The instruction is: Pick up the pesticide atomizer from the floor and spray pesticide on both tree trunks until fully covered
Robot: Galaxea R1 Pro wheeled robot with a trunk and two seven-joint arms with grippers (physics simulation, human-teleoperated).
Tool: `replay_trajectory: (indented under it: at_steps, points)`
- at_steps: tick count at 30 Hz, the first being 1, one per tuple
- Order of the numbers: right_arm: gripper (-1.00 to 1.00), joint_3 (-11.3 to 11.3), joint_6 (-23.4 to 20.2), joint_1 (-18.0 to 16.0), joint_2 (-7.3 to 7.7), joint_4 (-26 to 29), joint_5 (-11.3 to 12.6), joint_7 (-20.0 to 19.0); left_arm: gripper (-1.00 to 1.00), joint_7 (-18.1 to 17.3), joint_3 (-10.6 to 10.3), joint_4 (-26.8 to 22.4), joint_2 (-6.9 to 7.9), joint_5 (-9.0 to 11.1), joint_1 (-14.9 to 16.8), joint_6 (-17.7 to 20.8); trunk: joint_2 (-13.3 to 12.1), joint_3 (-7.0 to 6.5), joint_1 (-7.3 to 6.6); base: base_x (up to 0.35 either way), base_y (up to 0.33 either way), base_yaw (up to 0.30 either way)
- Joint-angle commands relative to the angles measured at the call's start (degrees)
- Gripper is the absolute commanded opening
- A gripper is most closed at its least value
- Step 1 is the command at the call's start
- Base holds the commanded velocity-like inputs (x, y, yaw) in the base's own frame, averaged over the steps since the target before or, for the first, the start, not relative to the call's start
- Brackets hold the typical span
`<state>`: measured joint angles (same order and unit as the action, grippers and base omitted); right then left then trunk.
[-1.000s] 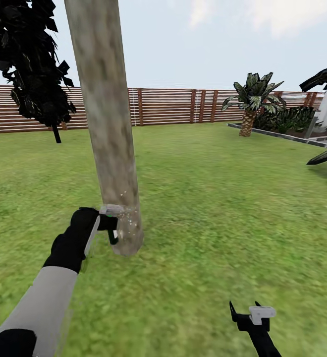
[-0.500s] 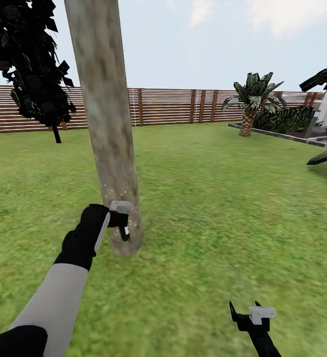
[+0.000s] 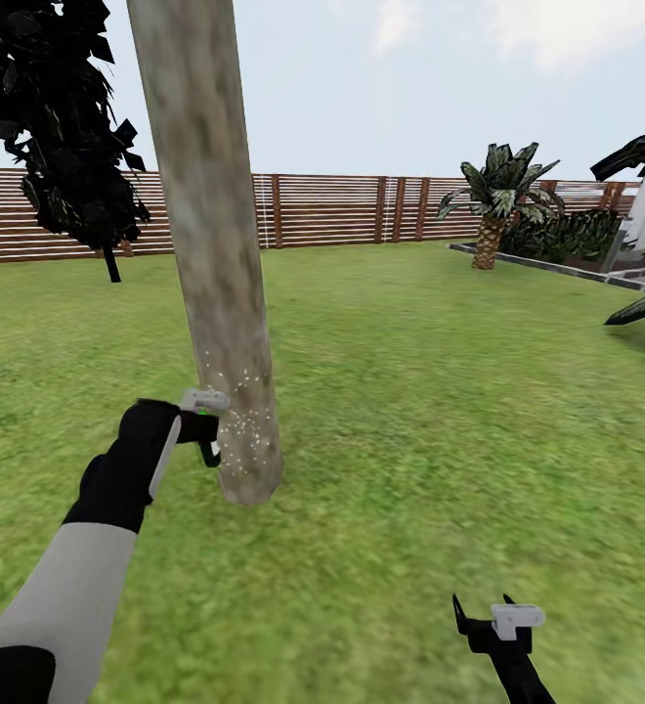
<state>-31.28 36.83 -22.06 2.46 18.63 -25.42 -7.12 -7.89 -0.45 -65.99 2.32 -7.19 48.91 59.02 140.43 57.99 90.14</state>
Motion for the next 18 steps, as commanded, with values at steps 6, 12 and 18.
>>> replay_trajectory:
  at_steps: [6,12,18]
  points:
    - [1.00,-0.01,0.00,0.00,0.00,0.00,0.01,0.00,-1.00,-0.03,-1.51,-0.01,-7.39,-0.68,-0.12,-0.04,0.00,0.00,0.00,0.000,0.000,0.000]
    - [1.00,0.00,0.00,0.00,0.00,0.00,0.00,0.00,-1.00,-0.03,-2.98,0.07,-7.06,-0.84,-0.10,-0.04,0.00,0.00,0.00,0.000,0.000,0.000]
    - [1.00,0.01,0.00,0.00,0.00,0.00,-0.06,0.00,-1.00,-0.03,-2.35,0.54,0.55,-0.65,-0.28,-0.04,0.00,0.00,0.00,0.000,0.000,0.000]
